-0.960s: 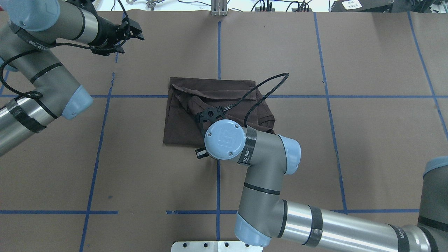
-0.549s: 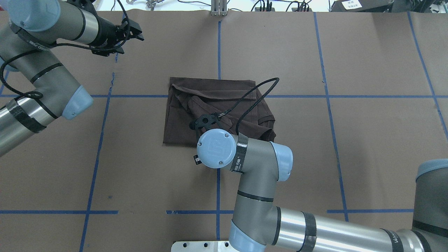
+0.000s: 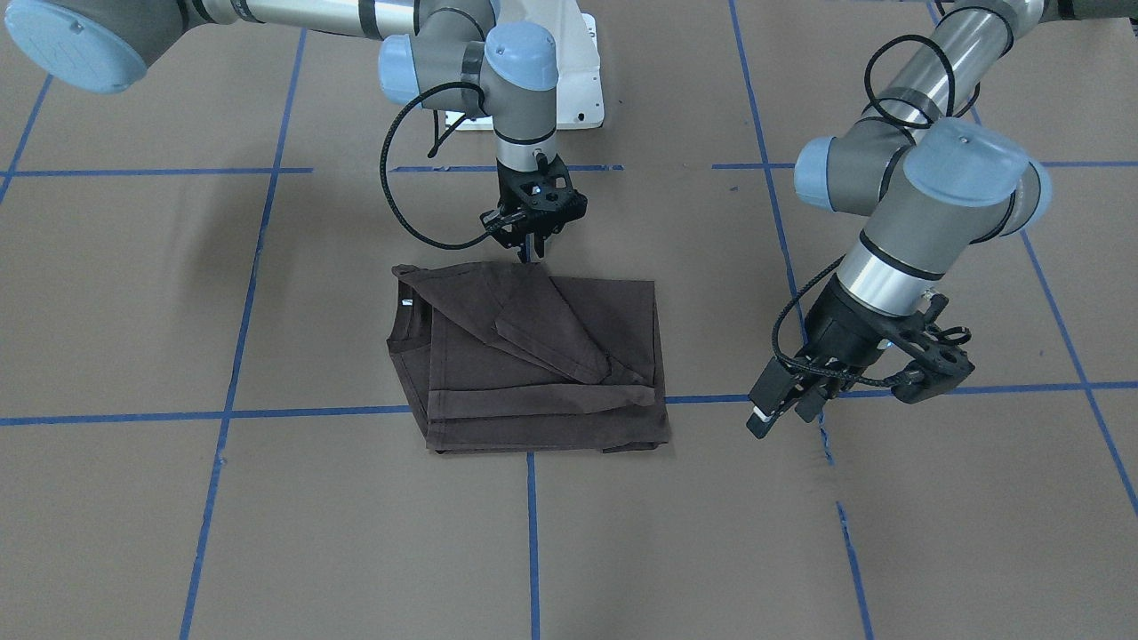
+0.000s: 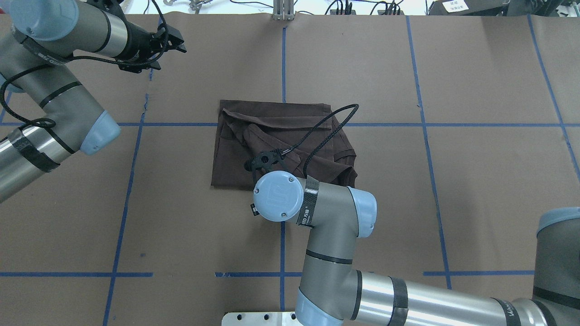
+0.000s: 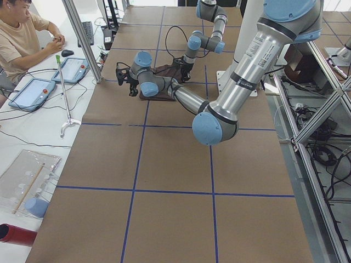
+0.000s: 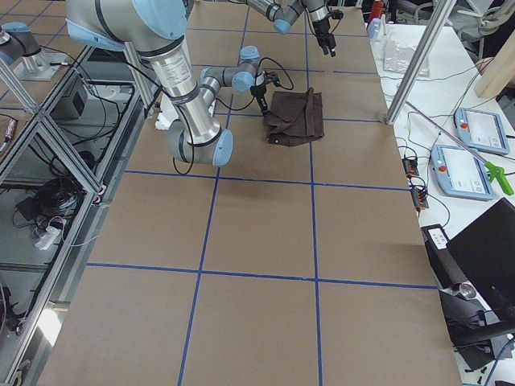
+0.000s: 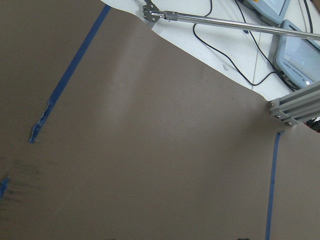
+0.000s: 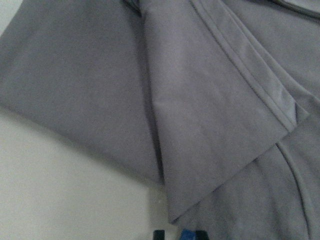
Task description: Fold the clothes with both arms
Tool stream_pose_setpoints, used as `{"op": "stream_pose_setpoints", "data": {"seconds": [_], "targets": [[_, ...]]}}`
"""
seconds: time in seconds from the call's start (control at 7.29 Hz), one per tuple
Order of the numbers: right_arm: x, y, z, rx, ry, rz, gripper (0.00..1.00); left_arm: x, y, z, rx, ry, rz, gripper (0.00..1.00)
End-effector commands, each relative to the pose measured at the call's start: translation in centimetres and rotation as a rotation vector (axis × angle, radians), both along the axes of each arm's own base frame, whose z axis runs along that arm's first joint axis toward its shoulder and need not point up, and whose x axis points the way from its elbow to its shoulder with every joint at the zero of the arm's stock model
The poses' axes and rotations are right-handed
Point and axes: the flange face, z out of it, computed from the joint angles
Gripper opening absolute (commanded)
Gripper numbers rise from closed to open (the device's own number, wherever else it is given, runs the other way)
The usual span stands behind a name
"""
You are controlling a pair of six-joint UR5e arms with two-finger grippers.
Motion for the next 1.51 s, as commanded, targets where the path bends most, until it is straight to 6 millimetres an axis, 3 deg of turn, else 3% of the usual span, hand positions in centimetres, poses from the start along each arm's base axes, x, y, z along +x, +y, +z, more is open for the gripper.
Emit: {"op": "stream_pose_setpoints", "data": {"seconds": [0.0, 0.41, 0.55, 0.82, 0.96, 1.37], "targets": [[0.0, -0.3, -0.1, 0.035, 0.011, 0.006, 0.33, 0.0, 0.0, -0.1, 0.001, 0.001, 0.0, 0.85], [-0.3, -0.6, 0.4, 0.044, 0.027, 0.017, 0.3, 0.0, 0.0, -0.1, 0.001, -0.001, 0.001, 0.85], [-0.3, -0.6, 0.2, 0.043, 0.025, 0.016, 0.0, -0.1, 0.0, -0.1, 0.001, -0.001, -0.001, 0.85], [-0.3, -0.7, -0.1, 0.042, 0.022, 0.018, 0.0, 0.0, 0.0, -0.1, 0.0, 0.0, 0.0, 0.85], [0.4, -1.5, -0.4, 0.043, 0.014, 0.027, 0.0, 0.0, 0.0, -0.1, 0.0, 0.0, 0.0, 0.85], [5.8, -8.6, -1.0, 0.06, 0.009, 0.038, 0.0, -0.1, 0.2, -0.1, 0.001, 0.001, 0.0, 0.85]]}}
